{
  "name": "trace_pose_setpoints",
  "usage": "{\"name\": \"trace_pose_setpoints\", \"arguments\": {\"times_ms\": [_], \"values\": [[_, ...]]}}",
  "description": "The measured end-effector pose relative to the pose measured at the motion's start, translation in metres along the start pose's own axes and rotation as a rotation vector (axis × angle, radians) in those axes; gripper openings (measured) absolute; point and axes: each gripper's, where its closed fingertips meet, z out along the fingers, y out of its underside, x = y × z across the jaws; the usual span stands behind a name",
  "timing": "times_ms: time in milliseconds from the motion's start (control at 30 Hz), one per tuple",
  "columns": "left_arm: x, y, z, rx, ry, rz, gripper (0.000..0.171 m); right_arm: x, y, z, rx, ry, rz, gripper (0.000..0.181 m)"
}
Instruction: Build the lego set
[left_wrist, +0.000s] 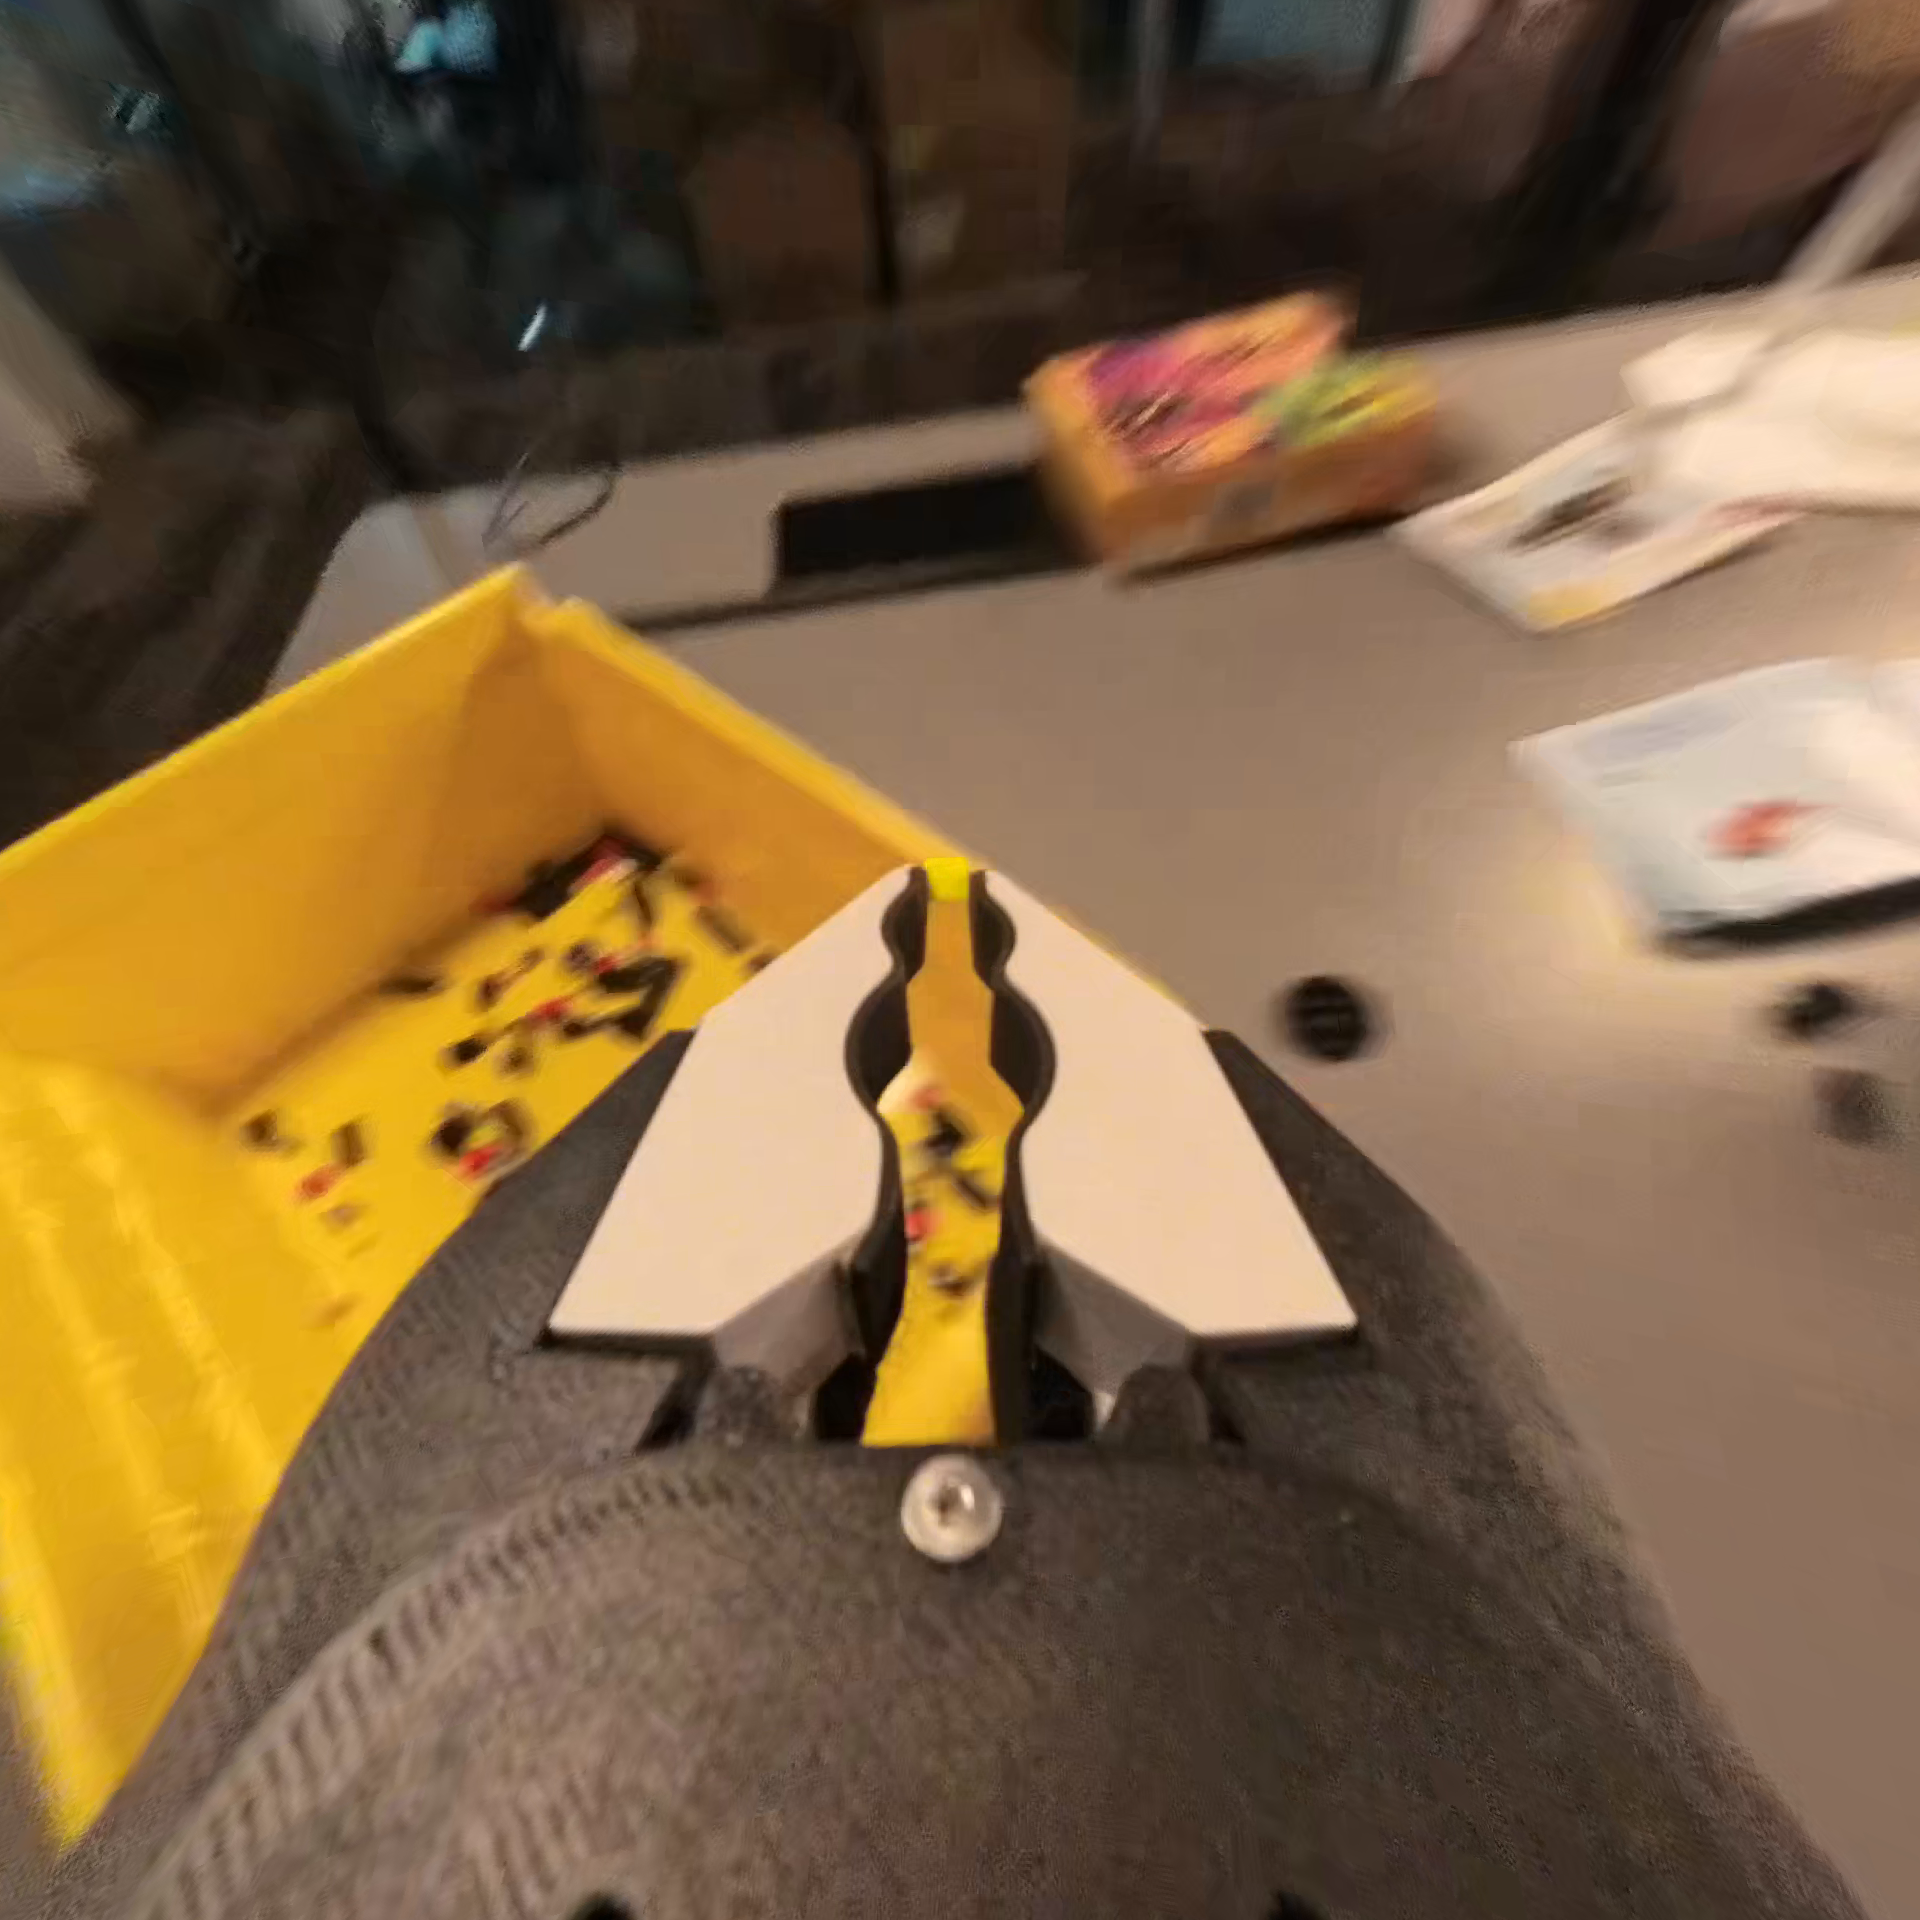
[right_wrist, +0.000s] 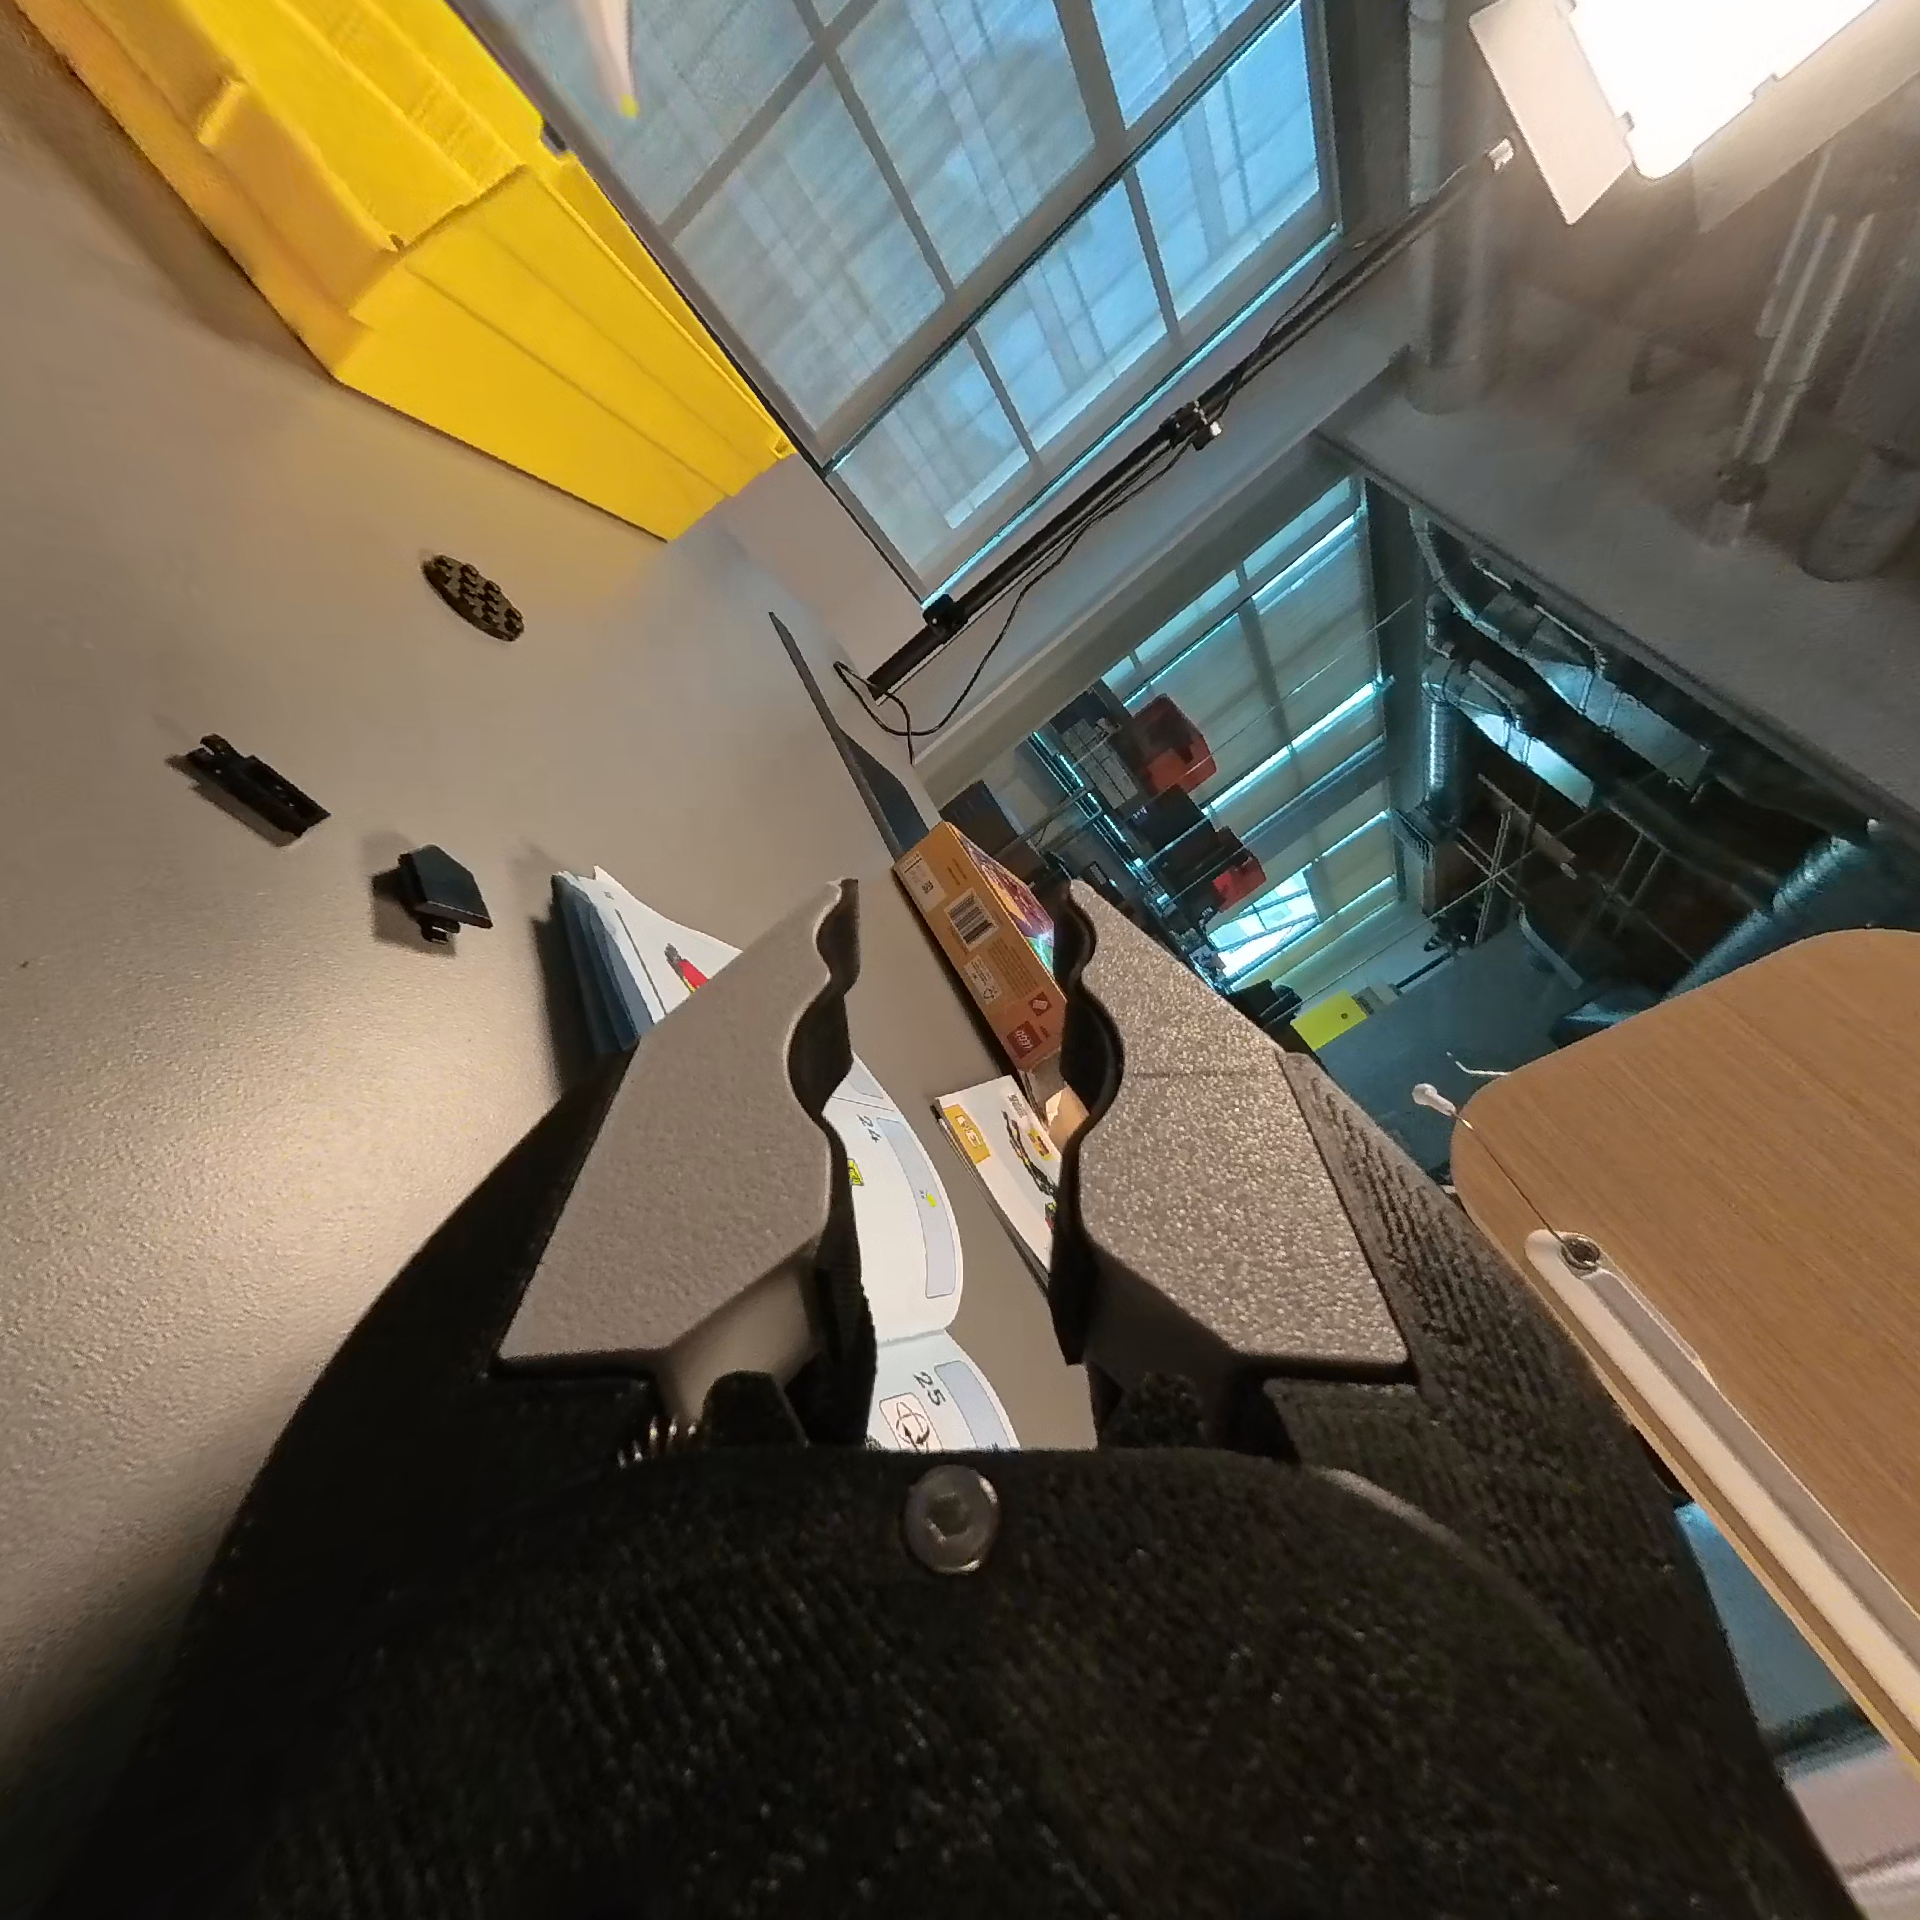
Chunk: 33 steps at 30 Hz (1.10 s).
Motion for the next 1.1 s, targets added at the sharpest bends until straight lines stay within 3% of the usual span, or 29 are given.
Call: {"name": "trace_pose_setpoints", "arguments": {"times_ms": [67, 167, 300, 500, 600, 767, 967, 1100], "values": [[0.068, -0.009, -0.019, 0.091, 0.191, -0.005, 0.007, 0.0, 0.0, 0.0, 0.002, 0.002, -0.002, 0.035], [0.166, 0.02, -0.01, 0.048, 0.424, 0.053, 0.007, 0.0, 0.001, 0.0, -0.001, 0.002, -0.005, 0.035], [0.222, 0.064, 0.02, -0.102, 0.518, 0.141, 0.008, 0.0, 0.0, 0.0, 0.004, -0.002, -0.005, 0.035], [0.229, 0.096, 0.031, -0.196, 0.533, 0.172, 0.008, -0.001, 0.0, 0.001, 0.003, -0.009, -0.006, 0.035], [0.235, 0.095, 0.029, -0.174, 0.571, 0.144, 0.008, -0.002, 0.0, 0.001, 0.005, -0.011, -0.005, 0.035], [0.231, 0.109, 0.034, -0.227, 0.512, 0.215, 0.016, -0.003, 0.0, 0.001, 0.005, -0.017, -0.004, 0.035], [0.231, 0.1, 0.032, -0.165, 0.527, 0.192, 0.019, -0.004, -0.001, 0.001, 0.007, -0.022, -0.003, 0.035], [0.22, 0.07, 0.025, 0.033, 0.476, 0.193, 0.022, -0.004, -0.001, 0.001, 0.011, -0.025, -0.002, 0.035]]}}
